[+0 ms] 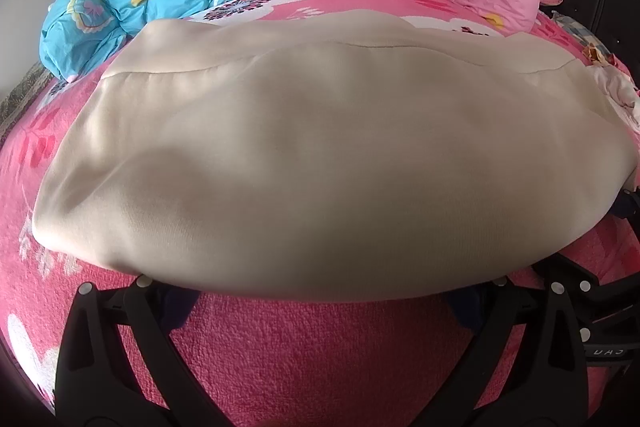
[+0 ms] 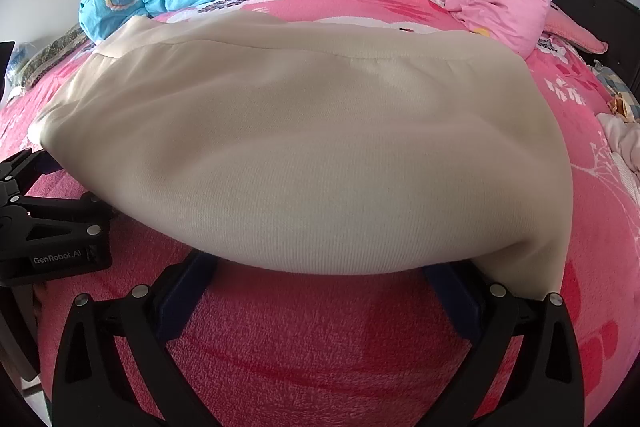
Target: Fold large clothes
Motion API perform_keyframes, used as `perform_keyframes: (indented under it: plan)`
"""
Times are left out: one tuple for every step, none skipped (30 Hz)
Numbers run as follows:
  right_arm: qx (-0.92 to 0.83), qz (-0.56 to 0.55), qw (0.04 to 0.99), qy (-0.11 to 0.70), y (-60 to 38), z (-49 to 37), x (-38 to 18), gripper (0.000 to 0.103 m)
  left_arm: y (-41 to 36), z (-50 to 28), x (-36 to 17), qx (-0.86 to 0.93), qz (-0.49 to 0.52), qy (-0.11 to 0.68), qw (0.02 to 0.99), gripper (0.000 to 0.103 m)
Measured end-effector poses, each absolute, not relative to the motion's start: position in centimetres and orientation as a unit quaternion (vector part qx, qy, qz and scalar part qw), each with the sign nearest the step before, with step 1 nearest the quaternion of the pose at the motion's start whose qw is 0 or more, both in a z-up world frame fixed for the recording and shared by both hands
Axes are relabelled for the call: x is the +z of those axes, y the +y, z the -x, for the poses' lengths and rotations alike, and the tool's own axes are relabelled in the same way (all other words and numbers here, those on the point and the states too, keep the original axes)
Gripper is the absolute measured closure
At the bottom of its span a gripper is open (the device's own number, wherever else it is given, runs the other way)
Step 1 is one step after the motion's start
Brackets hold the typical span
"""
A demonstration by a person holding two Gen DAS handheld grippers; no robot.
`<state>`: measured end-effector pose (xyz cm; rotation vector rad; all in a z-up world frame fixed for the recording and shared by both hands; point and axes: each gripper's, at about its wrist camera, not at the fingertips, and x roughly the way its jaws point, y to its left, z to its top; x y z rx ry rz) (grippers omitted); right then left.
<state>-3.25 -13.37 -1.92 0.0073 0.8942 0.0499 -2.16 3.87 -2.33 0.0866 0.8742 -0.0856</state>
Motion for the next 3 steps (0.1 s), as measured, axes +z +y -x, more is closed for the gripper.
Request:
perform_keyframes:
  plan:
    - [0.024, -0.003, 0.901, 0.434, -13.38, 3.25, -1.89, 0.005, 3.89, 2.14, -2.33, -0.042, -0.041, 0.423, 0.904, 0.006]
    - [0.023, -0.002, 0.9, 0.436, -13.36, 3.24, -1.85, 0.005, 3.96, 2.12, -2.32, -0.043, -0.04, 0.424, 0.904, 0.006]
    - [0.023, -0.002, 0.9, 0.436, -13.37, 3.24, -1.85, 0.005, 3.96, 2.11, -2.32, -0.043, -0.04, 0.424, 0.904, 0.006]
